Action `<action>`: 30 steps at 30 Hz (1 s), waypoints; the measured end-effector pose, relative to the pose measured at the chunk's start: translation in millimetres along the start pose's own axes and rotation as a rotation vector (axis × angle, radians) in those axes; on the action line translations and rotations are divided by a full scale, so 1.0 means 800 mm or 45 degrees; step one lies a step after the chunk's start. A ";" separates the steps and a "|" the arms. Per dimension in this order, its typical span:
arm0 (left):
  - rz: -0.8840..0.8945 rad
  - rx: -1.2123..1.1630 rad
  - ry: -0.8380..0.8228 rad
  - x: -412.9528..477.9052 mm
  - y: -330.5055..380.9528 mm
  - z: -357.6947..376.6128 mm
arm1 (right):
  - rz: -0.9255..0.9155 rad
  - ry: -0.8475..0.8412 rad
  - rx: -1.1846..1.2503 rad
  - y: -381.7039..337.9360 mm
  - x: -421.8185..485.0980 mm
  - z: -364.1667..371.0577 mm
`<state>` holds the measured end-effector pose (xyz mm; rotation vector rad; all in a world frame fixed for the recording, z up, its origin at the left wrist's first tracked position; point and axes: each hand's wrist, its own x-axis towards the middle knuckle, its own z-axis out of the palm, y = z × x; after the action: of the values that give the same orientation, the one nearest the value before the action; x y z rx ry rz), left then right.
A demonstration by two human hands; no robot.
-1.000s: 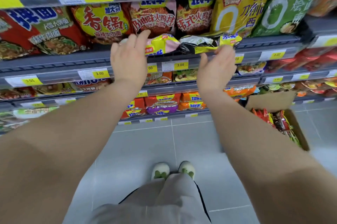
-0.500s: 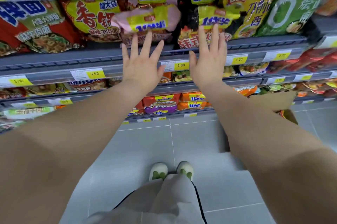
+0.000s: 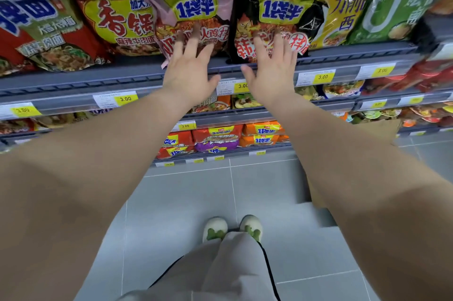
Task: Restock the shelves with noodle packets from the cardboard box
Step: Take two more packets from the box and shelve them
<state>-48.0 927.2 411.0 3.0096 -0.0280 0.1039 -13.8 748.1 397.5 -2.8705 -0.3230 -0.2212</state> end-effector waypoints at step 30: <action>0.568 -0.697 -0.195 -0.294 0.585 -0.024 | 0.649 0.070 0.195 0.397 -0.543 -0.301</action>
<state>-294.4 469.2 473.8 2.4077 -0.6320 -0.0813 -387.3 299.3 481.2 -2.6771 0.3842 -0.1685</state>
